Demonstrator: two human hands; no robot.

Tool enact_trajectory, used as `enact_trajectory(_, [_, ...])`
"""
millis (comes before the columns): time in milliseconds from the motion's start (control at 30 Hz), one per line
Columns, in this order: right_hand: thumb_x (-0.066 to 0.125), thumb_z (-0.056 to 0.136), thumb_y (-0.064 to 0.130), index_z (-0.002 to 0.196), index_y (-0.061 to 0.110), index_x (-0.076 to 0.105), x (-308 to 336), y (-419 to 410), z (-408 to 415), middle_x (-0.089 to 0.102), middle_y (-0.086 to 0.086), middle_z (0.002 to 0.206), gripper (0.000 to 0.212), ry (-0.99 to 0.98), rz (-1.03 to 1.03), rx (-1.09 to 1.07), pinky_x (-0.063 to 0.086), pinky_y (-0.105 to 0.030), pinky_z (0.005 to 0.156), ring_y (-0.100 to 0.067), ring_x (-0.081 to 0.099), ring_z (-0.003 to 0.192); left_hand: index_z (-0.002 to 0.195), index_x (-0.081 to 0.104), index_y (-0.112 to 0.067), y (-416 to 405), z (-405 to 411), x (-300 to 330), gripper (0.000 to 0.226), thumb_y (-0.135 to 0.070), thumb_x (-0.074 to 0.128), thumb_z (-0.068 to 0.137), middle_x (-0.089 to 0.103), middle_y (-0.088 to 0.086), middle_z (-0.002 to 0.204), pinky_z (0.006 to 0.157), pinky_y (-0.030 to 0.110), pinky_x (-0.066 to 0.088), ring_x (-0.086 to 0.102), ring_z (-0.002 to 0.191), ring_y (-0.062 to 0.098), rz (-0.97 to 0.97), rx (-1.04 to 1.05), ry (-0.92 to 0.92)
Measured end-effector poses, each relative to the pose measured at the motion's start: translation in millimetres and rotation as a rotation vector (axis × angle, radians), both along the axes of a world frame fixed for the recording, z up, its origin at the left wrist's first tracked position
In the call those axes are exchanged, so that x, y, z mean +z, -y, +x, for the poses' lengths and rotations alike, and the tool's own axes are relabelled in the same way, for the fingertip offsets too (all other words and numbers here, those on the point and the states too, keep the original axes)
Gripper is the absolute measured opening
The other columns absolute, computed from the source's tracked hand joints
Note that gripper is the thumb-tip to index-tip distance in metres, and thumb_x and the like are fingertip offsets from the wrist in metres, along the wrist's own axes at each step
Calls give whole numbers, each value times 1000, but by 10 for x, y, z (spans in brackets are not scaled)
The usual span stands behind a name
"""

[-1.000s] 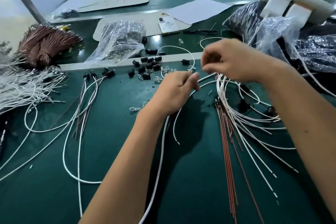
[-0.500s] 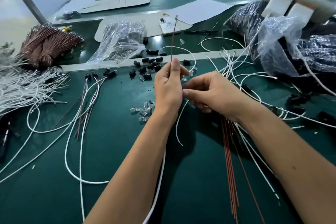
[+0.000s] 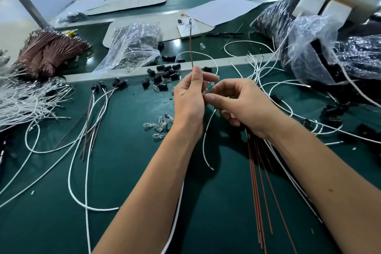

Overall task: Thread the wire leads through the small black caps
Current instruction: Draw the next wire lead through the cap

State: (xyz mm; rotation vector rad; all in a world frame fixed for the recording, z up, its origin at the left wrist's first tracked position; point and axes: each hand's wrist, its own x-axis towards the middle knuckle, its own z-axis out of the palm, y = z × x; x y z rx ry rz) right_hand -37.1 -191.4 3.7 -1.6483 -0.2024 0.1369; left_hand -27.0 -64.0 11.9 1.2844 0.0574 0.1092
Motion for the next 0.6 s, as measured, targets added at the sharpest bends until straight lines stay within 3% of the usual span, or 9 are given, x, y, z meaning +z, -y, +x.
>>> enact_trajectory(100, [69, 98, 18, 77, 13, 72, -12, -37, -28, 58, 1, 62, 23, -51, 2, 126, 33, -18, 34, -7, 46, 43, 80, 73, -12, 1, -16, -7, 45, -38, 47, 106, 54, -20, 52, 64, 25, 40, 45, 68, 5, 54, 2, 10])
enact_trajectory(167, [68, 99, 13, 84, 6, 71, -6, -57, -37, 57, -2, 63, 16, -61, 22, 139, 33, -18, 34, -7, 45, 44, 85, 74, -11, -6, -29, -3, 44, -38, 47, 106, 55, -18, 52, 52, 20, 45, 52, 62, 2, 28, -12, 10])
enact_trajectory(233, [70, 97, 11, 88, 7, 71, -2, -64, -30, 58, -1, 62, 10, -52, 43, 100, 33, -18, 34, -8, 46, 44, 91, 75, -8, -5, -50, 29, 44, -38, 47, 106, 54, -3, 56, 38, 23, 46, 59, 51, 5, -53, -48, -1])
enact_trajectory(300, [73, 95, 14, 88, 10, 69, -8, -76, -20, 60, 2, 60, 9, -15, -2, 26, 35, -20, 34, -10, 47, 44, 94, 78, -12, 1, -63, 49, 43, -39, 47, 106, 57, 7, 66, 39, 26, 48, 61, 53, 8, -89, -90, -1])
enact_trajectory(400, [72, 97, 18, 97, 11, 73, -28, -96, -20, 61, -10, 65, 8, 10, -46, 23, 36, -23, 36, -18, 46, 44, 91, 80, -28, 14, -96, 57, 41, -42, 45, 106, 73, -15, 70, 41, 31, 52, 65, 49, 12, -57, -155, 19])
enact_trajectory(500, [71, 97, 18, 91, 13, 75, -29, -68, -4, 58, -7, 54, 9, 3, -22, 50, 34, -19, 35, -12, 43, 36, 107, 77, -18, -4, -102, 59, 40, -42, 45, 106, 77, -10, 93, 36, 30, 49, 59, 37, 22, -40, -156, 25])
enact_trajectory(533, [72, 96, 18, 88, 13, 75, -21, -56, 0, 58, -4, 53, 9, -3, 7, 60, 36, -19, 35, -10, 45, 37, 110, 76, -16, -9, -93, 60, 41, -43, 46, 105, 76, -5, 106, 37, 31, 49, 58, 39, 29, -30, -148, 17])
enact_trajectory(600, [75, 91, 20, 85, 13, 76, -5, -32, 2, 59, -1, 56, 9, -6, 61, 83, 38, -18, 37, -8, 50, 43, 113, 76, -19, -16, -61, 52, 40, -45, 47, 104, 72, -4, 119, 50, 37, 56, 65, 65, 33, 22, -114, 12])
